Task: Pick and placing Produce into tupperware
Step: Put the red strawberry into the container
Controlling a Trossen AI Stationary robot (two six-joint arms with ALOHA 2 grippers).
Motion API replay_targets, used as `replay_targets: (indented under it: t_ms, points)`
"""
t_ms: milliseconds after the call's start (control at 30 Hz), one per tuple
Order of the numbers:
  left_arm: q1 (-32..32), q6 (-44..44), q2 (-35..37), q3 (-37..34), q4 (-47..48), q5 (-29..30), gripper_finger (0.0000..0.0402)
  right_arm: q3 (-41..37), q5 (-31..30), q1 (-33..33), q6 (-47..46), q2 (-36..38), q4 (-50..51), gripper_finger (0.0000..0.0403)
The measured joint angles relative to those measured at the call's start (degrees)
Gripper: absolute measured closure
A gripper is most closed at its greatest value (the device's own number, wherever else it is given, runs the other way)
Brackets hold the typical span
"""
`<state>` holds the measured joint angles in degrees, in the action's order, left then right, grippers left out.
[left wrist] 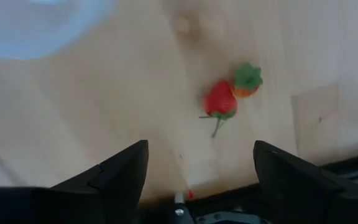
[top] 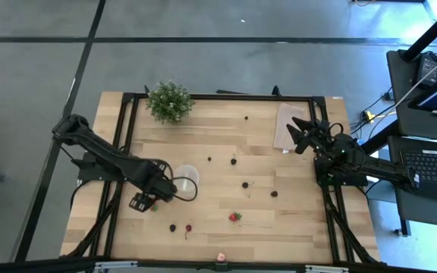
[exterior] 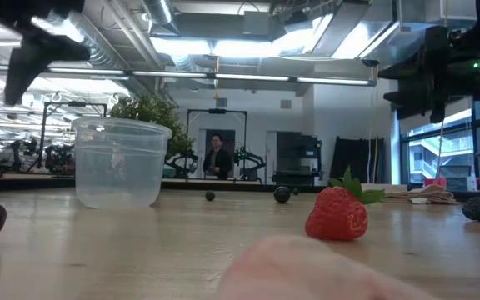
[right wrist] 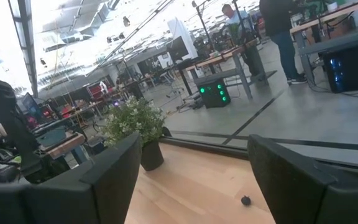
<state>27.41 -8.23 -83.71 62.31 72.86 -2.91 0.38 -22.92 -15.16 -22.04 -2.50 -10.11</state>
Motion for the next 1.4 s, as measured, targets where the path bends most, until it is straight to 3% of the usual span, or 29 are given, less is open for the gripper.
replay_targets:
  t_ms: [200, 900, 1400]
  points:
    - [0.47, 0.62, 1.00, -4.55, -10.45, -0.11, 0.0128, -0.01, -0.02, 0.01, -0.07, 0.00, 0.05, 0.0108]
    - [7.08, -0.64, 2.24, -18.31, -23.58, -2.50, 0.0136, -0.02, 0.00, 0.02, -0.03, 0.00, 2.74, 0.0108]
    - [7.61, -0.73, -6.02, -19.00, -24.54, -0.47, 0.0145, 0.00, -0.02, 0.00, -0.19, 0.00, 2.76, 0.0108]
